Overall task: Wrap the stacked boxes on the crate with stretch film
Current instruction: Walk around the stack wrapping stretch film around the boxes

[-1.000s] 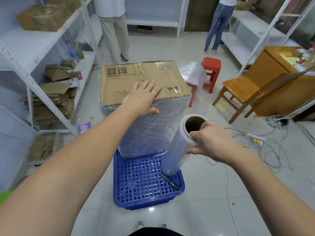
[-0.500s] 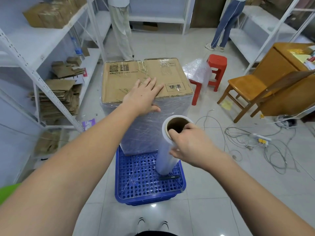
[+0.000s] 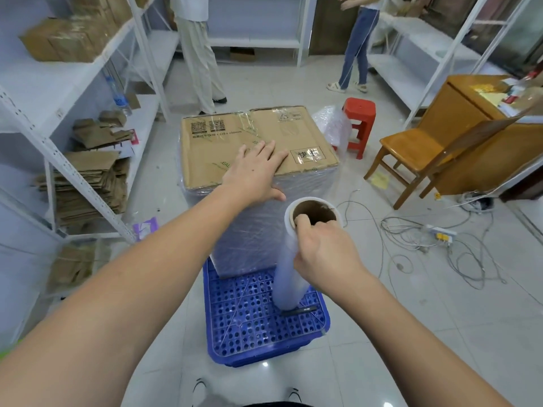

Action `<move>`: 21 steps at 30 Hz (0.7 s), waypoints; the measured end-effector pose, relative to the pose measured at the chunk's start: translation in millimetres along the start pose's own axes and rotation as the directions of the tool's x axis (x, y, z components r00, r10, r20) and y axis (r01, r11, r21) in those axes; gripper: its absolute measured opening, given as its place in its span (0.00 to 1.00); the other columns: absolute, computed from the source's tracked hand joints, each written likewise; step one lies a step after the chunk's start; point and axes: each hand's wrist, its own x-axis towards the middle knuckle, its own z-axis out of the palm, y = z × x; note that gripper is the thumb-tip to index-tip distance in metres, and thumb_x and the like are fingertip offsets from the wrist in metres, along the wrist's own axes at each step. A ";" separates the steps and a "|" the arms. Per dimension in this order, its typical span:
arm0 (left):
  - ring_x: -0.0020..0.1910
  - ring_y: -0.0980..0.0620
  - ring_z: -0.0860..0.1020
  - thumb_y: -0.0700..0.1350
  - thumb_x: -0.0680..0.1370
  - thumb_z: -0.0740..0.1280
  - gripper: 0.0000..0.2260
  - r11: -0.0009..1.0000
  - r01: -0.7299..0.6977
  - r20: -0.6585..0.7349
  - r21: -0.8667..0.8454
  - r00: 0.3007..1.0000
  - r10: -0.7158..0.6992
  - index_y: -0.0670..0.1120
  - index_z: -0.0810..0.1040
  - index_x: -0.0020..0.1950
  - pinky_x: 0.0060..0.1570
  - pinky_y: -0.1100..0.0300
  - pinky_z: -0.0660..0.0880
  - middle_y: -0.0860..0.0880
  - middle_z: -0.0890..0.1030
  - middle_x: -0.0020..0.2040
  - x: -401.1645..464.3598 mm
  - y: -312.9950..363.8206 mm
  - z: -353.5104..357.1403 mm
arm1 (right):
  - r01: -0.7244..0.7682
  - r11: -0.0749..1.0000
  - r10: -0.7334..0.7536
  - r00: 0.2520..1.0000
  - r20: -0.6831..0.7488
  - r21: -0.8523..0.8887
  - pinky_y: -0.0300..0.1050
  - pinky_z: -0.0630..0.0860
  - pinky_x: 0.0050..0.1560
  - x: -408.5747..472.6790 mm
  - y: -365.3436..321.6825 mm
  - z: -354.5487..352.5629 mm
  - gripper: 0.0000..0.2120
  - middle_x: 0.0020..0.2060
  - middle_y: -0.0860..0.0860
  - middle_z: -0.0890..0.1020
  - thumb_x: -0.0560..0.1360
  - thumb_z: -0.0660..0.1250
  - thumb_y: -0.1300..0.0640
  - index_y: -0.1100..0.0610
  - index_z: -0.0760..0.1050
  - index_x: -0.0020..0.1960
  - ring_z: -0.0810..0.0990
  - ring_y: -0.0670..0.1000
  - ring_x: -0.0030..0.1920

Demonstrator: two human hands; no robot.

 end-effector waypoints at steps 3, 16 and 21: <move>0.84 0.43 0.49 0.70 0.70 0.73 0.51 0.990 -0.080 0.071 -0.115 0.994 0.088 0.54 0.53 0.85 0.80 0.39 0.46 0.45 0.51 0.85 2.1 -12.2 -8.8 | -0.109 0.994 0.110 0.993 0.031 -0.021 0.45 0.59 0.34 4.8 -12.1 0.5 0.24 0.29 0.47 0.72 0.74 0.61 0.31 0.53 0.66 0.47 0.70 0.51 0.31; 0.84 0.48 0.45 0.67 0.77 0.66 0.41 0.911 -0.385 0.062 -0.147 0.916 0.397 0.61 0.49 0.84 0.80 0.36 0.43 0.54 0.47 0.85 -17.8 -104.1 -3.7 | -0.489 0.867 0.498 0.848 0.180 -0.098 0.43 0.63 0.26 38.0 -63.0 -5.4 0.30 0.29 0.49 0.75 0.69 0.66 0.28 0.57 0.68 0.38 0.72 0.51 0.28; 0.84 0.46 0.47 0.68 0.77 0.67 0.40 0.909 -0.377 0.057 -0.178 0.918 0.392 0.62 0.50 0.84 0.80 0.36 0.42 0.53 0.46 0.85 -10.9 -105.1 -7.6 | -0.499 0.862 0.506 0.849 0.150 -0.086 0.44 0.62 0.27 45.0 -69.1 -8.9 0.26 0.29 0.49 0.75 0.73 0.65 0.32 0.54 0.68 0.34 0.73 0.51 0.29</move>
